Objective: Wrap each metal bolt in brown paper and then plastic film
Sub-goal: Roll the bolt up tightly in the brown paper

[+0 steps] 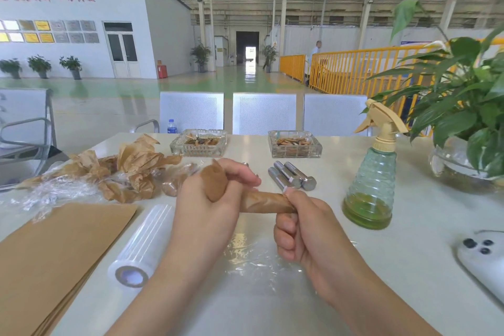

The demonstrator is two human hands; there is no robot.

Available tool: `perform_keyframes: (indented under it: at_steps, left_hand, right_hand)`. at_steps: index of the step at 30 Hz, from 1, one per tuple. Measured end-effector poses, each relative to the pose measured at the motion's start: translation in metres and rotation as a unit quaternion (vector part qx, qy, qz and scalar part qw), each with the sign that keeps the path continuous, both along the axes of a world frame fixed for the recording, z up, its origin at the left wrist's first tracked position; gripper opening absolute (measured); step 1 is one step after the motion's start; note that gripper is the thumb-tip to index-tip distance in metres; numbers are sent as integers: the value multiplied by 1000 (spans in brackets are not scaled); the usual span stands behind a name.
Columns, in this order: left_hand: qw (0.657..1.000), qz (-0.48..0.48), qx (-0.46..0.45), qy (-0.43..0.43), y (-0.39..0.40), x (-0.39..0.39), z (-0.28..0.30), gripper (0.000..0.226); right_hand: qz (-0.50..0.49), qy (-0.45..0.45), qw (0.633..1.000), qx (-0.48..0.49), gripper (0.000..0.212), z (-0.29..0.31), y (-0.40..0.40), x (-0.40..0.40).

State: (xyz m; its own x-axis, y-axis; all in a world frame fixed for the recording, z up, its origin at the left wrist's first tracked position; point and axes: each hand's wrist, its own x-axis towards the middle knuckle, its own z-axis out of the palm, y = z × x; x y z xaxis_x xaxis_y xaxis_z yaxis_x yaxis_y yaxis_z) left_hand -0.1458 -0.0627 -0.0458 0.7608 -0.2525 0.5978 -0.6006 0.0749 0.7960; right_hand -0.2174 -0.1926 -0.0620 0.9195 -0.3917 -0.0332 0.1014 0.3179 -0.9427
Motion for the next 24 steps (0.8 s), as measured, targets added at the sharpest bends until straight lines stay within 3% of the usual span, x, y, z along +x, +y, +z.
perform_keyframes:
  at_steps: [4, 8, 12, 15, 18, 20, 24]
  left_hand:
    - [987, 31, 139, -78, 4, 4, -4, 25]
    - [960, -17, 260, -99, 8, 11, -6, 32]
    - [896, 0, 420, -144, 8, 11, -9, 61]
    - [859, 54, 472, -191, 11, 15, -9, 58]
    - [818, 64, 517, -244, 11, 13, -11, 47]
    - [808, 58, 532, -249, 11, 13, -15, 47]
    - [840, -8, 487, -239, 9, 18, -12, 60]
  right_hand:
    - [-20, 1, 999, -38, 55, 0, -5, -2]
    - [-27, 22, 996, -81, 35, 0, -9, -3]
    - [-7, 54, 983, -176, 28, -4, -3, -4]
    - [14, 53, 973, -226, 34, -3, 2, -5]
    - [-9, 38, 916, -399, 39, -5, 2, -6]
    - [-25, 54, 882, -468, 39, -6, 0, -7]
    - [-9, 137, 807, -574, 36, -8, -12, -11]
